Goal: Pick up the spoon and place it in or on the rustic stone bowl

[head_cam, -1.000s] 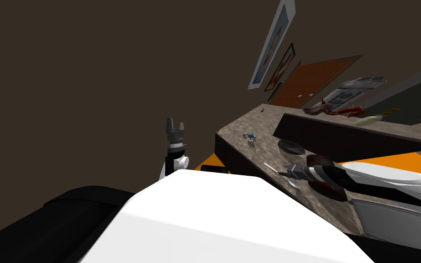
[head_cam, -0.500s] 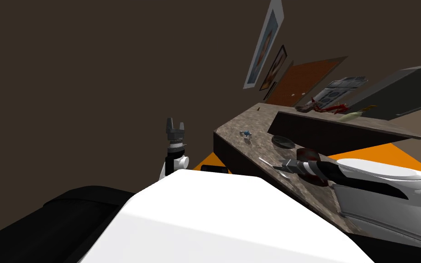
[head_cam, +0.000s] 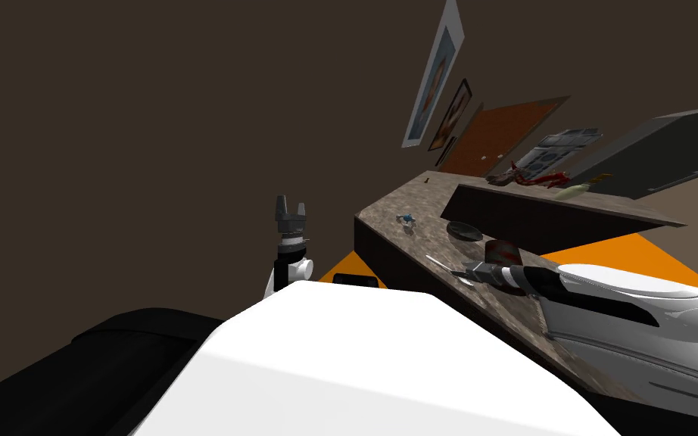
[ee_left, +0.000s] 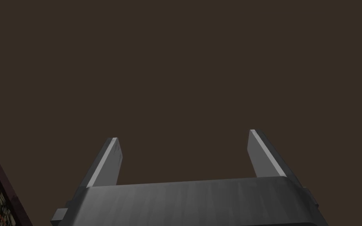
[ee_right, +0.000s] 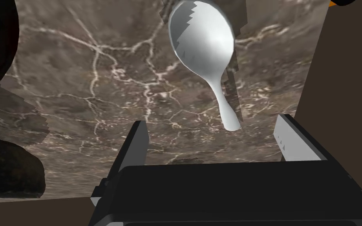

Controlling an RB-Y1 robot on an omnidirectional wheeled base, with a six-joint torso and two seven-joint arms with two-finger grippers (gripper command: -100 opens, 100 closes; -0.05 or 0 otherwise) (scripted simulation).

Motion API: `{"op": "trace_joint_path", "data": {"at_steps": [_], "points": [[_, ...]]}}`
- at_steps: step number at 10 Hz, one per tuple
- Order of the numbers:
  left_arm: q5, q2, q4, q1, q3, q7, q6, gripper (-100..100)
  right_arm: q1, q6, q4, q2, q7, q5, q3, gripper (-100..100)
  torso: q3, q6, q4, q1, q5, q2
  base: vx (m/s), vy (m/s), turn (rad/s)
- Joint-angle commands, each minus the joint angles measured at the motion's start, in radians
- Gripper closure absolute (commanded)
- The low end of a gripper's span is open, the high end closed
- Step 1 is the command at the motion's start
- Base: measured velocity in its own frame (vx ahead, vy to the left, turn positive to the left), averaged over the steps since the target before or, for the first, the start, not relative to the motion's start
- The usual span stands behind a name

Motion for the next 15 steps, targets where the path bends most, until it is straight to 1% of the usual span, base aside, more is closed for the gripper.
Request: {"op": "trace_joint_path", "data": {"at_steps": [1,5,6,7,8,12,13,14,15], "points": [[0.000,0.000,0.000,0.000,0.000,0.000,0.000,0,-0.027,-0.007,0.040,0.025,-0.001,-0.011,0.022,-100,0.000,0.000,0.000,0.000,0.000,0.000,-0.053,-0.012,0.008],[0.000,0.000,0.000,0.000,0.000,0.000,0.000,0,-0.075,-0.025,0.106,0.063,-0.005,-0.024,0.069,-100,0.000,0.000,0.000,0.000,0.000,-0.001,-0.046,-0.009,0.009],[0.000,0.000,0.000,0.000,0.000,0.000,0.000,0,-0.063,-0.021,0.094,0.055,-0.001,-0.027,0.060,-100,-0.001,0.000,0.000,0.000,0.000,-0.001,-0.016,-0.005,0.001],[0.000,0.000,0.000,0.000,0.000,0.000,0.000,0,-0.064,-0.022,0.096,0.055,-0.001,-0.028,0.061,0,-0.001,0.000,0.000,0.000,0.000,-0.002,0.000,0.000,0.000],[0.000,0.000,0.000,0.000,0.000,0.000,0.000,0,-0.064,-0.023,0.122,0.067,-0.008,-0.032,0.061,-100,-0.002,0.000,-0.001,0.001,0.000,-0.003,-0.049,-0.004,0.230],[0.000,0.000,0.000,0.000,0.000,0.000,0.000,0,-0.066,-0.029,0.227,0.115,-0.034,-0.052,0.060,-100,0.003,-0.001,0.001,0.000,0.000,0.005,-0.136,-0.016,0.306],[0.000,0.000,0.000,0.000,0.000,0.000,0.000,0,-0.066,-0.030,0.250,0.127,-0.040,-0.057,0.060,-100,0.003,0.000,0.001,-0.001,0.000,0.005,-0.143,-0.003,0.247],[0.000,0.000,0.000,0.000,0.000,0.000,0.000,0,-0.066,-0.030,0.253,0.127,-0.040,-0.057,0.060,-100,0.003,0.000,0.001,0.000,0.000,0.005,-0.093,0.002,0.070],[0.000,0.000,0.000,0.000,0.000,0.000,0.000,0,-0.067,-0.031,0.280,0.138,-0.047,-0.062,0.059,-100,0.002,0.001,0.001,0.000,0.000,0.003,-0.074,0.005,0.192]]}}
